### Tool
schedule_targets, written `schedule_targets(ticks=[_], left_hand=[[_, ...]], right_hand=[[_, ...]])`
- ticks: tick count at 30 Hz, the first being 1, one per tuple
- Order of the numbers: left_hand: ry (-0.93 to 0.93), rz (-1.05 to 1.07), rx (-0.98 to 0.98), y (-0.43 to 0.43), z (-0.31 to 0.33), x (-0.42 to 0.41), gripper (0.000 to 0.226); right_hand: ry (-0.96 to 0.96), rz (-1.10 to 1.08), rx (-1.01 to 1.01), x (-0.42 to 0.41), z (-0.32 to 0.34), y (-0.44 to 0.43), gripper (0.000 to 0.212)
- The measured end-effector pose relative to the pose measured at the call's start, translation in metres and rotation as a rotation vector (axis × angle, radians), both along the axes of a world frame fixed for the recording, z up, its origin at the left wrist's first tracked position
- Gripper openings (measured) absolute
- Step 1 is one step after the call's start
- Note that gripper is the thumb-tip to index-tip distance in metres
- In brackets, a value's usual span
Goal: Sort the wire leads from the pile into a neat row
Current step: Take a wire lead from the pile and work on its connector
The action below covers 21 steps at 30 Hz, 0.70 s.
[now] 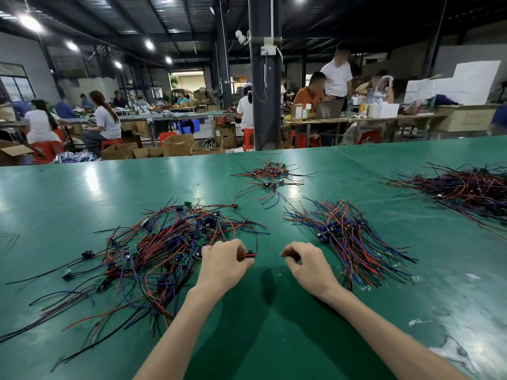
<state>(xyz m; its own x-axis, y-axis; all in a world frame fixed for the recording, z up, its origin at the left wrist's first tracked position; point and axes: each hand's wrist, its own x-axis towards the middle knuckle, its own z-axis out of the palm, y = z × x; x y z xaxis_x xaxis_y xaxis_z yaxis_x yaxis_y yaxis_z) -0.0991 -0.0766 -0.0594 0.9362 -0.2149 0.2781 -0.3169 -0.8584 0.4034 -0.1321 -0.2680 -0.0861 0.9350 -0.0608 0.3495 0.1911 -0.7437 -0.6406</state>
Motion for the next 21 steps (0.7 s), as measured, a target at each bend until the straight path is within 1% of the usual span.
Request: schedule_targets(ticks=[2, 4, 6, 9, 11, 14, 16, 19, 21], left_hand=[[-0.047, -0.054, -0.16, -0.007, 0.0, -0.005, 0.024], [-0.041, -0.109, -0.283, -0.014, -0.001, -0.01, 0.024], [-0.033, -0.154, -0.329, -0.02, -0.003, -0.013, 0.024], [-0.046, -0.232, -0.349, -0.025, -0.005, -0.014, 0.015], [-0.046, -0.276, -0.352, -0.027, -0.005, -0.015, 0.011], [-0.089, -0.284, -0.322, -0.028, -0.004, -0.016, 0.01], [-0.159, -0.281, -0.301, -0.026, -0.002, -0.018, 0.01], [-0.321, -0.241, -0.226, -0.022, 0.004, -0.018, 0.01], [-0.376, -0.197, -0.222, -0.02, 0.007, -0.017, 0.01]], right_hand=[[0.058, 0.048, 0.212, -0.001, 0.004, 0.005, 0.009], [0.147, 0.127, 0.475, -0.002, 0.009, 0.009, 0.005], [0.213, 0.186, 0.685, -0.004, 0.012, 0.013, 0.005], [0.249, 0.188, 0.858, -0.005, 0.016, 0.014, 0.004], [0.256, 0.176, 0.918, -0.005, 0.017, 0.013, 0.005], [0.267, 0.186, 0.93, -0.005, 0.019, 0.013, 0.008], [0.277, 0.211, 0.942, -0.005, 0.021, 0.013, 0.011], [0.313, 0.239, 0.965, -0.006, 0.023, 0.015, 0.019], [0.339, 0.259, 0.975, -0.008, 0.023, 0.014, 0.02]])
